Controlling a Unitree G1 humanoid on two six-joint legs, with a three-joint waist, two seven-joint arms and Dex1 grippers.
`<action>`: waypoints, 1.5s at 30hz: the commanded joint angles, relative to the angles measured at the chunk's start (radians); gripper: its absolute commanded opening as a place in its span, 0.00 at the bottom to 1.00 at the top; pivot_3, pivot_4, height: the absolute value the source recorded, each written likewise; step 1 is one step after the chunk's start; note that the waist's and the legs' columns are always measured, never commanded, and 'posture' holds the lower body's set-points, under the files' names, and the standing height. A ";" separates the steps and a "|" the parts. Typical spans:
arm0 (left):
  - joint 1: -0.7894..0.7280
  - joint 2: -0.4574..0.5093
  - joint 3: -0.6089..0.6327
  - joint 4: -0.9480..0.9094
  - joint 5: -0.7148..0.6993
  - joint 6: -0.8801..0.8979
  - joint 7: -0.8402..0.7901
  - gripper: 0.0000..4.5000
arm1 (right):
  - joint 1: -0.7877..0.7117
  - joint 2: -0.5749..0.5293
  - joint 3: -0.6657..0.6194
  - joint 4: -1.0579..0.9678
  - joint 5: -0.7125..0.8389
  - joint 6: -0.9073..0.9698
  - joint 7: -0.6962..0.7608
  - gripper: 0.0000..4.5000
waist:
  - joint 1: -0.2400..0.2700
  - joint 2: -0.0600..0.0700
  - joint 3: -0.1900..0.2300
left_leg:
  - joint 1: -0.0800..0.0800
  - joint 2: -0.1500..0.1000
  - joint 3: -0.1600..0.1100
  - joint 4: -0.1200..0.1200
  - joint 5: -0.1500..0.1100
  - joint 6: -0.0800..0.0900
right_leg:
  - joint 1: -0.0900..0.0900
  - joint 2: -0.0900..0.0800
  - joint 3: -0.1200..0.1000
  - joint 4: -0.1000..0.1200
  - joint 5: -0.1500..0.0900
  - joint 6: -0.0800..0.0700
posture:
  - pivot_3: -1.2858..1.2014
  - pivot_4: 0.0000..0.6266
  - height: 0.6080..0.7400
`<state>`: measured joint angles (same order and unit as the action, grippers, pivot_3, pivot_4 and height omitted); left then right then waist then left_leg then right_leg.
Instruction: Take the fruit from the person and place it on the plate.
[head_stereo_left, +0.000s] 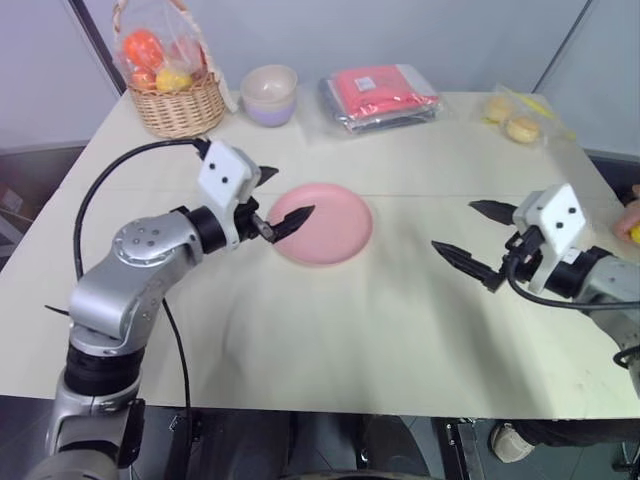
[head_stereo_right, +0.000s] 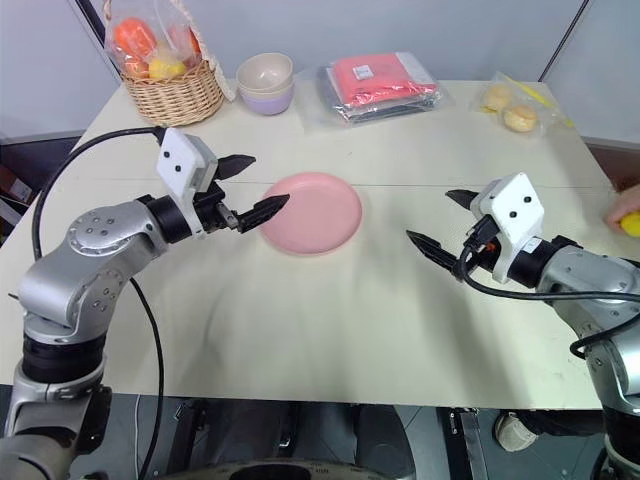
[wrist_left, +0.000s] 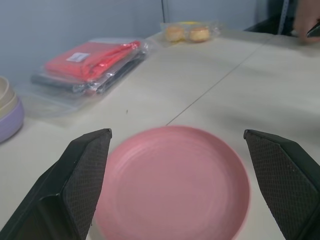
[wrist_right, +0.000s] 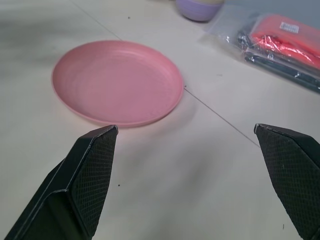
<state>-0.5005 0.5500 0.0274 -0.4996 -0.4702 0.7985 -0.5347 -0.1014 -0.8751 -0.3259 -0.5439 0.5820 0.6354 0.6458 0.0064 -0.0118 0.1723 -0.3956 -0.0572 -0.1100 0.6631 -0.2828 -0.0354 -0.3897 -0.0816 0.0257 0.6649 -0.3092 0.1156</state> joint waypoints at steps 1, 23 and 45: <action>-0.009 -0.010 0.049 -0.033 -0.014 -0.006 0.033 0.98 | -0.023 -0.008 -0.009 -0.005 0.002 -0.005 0.013 1.00 | 0.000 0.000 0.000 | 0.000 0.000 0.000 0.000 0.000 0.000 | 0.000 0.000 0.000 0.000 0.000 0.000 | 0.52 0.24 1.00; 0.036 0.006 0.071 -0.106 -0.097 0.063 0.067 0.98 | -0.080 -0.016 0.017 0.039 -0.022 -0.001 0.066 1.00 | 0.001 0.000 0.000 | 0.000 0.000 0.000 0.000 0.000 0.000 | 0.000 0.000 0.000 0.000 0.000 0.000 | 0.52 0.24 1.00; 0.047 -0.030 0.084 -0.082 -0.094 -0.007 0.061 0.98 | -0.044 0.005 0.000 0.001 -0.009 0.009 0.032 1.00 | 0.002 0.000 0.000 | 0.000 0.000 0.000 0.000 0.000 0.000 | 0.000 0.000 0.000 -0.001 0.000 0.000 | 0.52 0.24 1.00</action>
<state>-0.4559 0.5298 0.0903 -0.5637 -0.5627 0.8379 -0.4792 -0.1444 -0.8755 -0.2947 -0.5058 0.5650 0.6487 0.6835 0.0080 -0.0117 0.1723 -0.3956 -0.0572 -0.1100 0.6626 -0.2829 -0.0355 -0.3899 -0.0819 0.0258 0.6643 -0.3092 0.1155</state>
